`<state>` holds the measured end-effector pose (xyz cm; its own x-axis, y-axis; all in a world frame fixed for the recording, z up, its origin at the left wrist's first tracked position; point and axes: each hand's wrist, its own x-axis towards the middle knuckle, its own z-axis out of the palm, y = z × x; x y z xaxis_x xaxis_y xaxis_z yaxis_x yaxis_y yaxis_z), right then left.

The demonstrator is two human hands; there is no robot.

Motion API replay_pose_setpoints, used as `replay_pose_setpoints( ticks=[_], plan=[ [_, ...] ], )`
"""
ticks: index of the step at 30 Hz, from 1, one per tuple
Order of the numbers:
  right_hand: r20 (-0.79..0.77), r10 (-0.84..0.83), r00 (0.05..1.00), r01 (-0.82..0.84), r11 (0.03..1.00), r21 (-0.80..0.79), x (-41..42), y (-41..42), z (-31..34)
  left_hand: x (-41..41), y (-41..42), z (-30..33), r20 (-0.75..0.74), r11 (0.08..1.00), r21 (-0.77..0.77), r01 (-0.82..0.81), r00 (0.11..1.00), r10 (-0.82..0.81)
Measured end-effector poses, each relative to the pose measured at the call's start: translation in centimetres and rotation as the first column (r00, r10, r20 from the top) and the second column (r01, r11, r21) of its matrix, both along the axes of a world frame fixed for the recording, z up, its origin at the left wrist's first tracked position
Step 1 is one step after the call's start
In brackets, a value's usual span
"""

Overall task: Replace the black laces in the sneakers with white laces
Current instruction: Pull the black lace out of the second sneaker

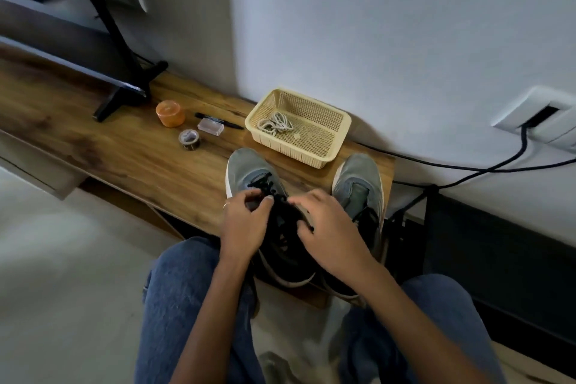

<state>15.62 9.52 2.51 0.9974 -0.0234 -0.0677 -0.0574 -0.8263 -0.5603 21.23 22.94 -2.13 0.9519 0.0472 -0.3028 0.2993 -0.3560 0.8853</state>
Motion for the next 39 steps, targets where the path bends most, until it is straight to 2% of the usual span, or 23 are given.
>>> replay_pose_setpoints(
  ticks=[6, 9, 14, 18, 21, 23, 26, 29, 32, 36, 39],
  plan=[
    [0.003, 0.035, 0.999, -0.035, 0.996, -0.083, 1.8, 1.0, -1.8, 0.1, 0.9, 0.6, -0.004, 0.971, 0.035, 0.236, 0.972, -0.236],
    [0.041, -0.007, 0.999, 0.011, 0.994, -0.106, 2.4, 0.9, -2.5, 0.0, 1.3, 0.5, 0.012, 0.942, 0.057, 0.332, 0.943, -0.333],
    [0.199, -0.111, 0.974, 0.126, 0.990, -0.064, 2.5, 0.9, -2.9, -0.2, 1.3, 0.6, 0.060, 0.949, 0.108, 0.296, 0.951, -0.304],
    [0.243, -0.263, 0.934, 0.228, 0.960, 0.163, 2.5, 0.9, -1.4, -0.1, 1.1, 0.5, 0.114, 0.966, 0.091, 0.244, 0.961, -0.253],
    [0.217, -0.362, 0.907, 0.268, 0.891, 0.366, 2.4, 0.5, 1.3, 0.0, 0.7, 0.8, 0.225, 0.971, 0.103, 0.217, 0.946, -0.235],
    [0.173, -0.415, 0.893, 0.282, 0.816, 0.505, 2.4, 0.0, 3.3, 0.0, 0.4, 1.1, 0.243, 0.972, 0.102, 0.212, 0.942, -0.231],
    [0.136, -0.493, 0.859, 0.282, 0.680, 0.677, 2.6, -1.2, 5.8, 0.0, 0.1, 1.1, 0.194, 0.956, 0.095, 0.279, 0.936, -0.293],
    [0.156, -0.566, 0.809, 0.264, 0.587, 0.765, 2.8, -2.5, 7.0, -0.1, 0.1, 0.8, 0.165, 0.909, 0.194, 0.369, 0.901, -0.401],
    [0.182, -0.641, 0.746, 0.214, 0.489, 0.845, 2.4, -3.3, 8.0, -0.1, 0.3, 0.5, 0.185, 0.890, 0.259, 0.376, 0.885, -0.428],
    [0.262, -0.682, 0.683, 0.174, 0.500, 0.848, 1.7, -3.7, 9.3, -0.1, 0.4, 0.2, 0.214, 0.887, 0.286, 0.362, 0.878, -0.428],
    [0.241, -0.611, 0.754, 0.220, 0.581, 0.784, 1.5, -3.6, 8.7, -0.1, 0.4, 0.2, 0.230, 0.925, 0.256, 0.280, 0.912, -0.340]
  ],
)
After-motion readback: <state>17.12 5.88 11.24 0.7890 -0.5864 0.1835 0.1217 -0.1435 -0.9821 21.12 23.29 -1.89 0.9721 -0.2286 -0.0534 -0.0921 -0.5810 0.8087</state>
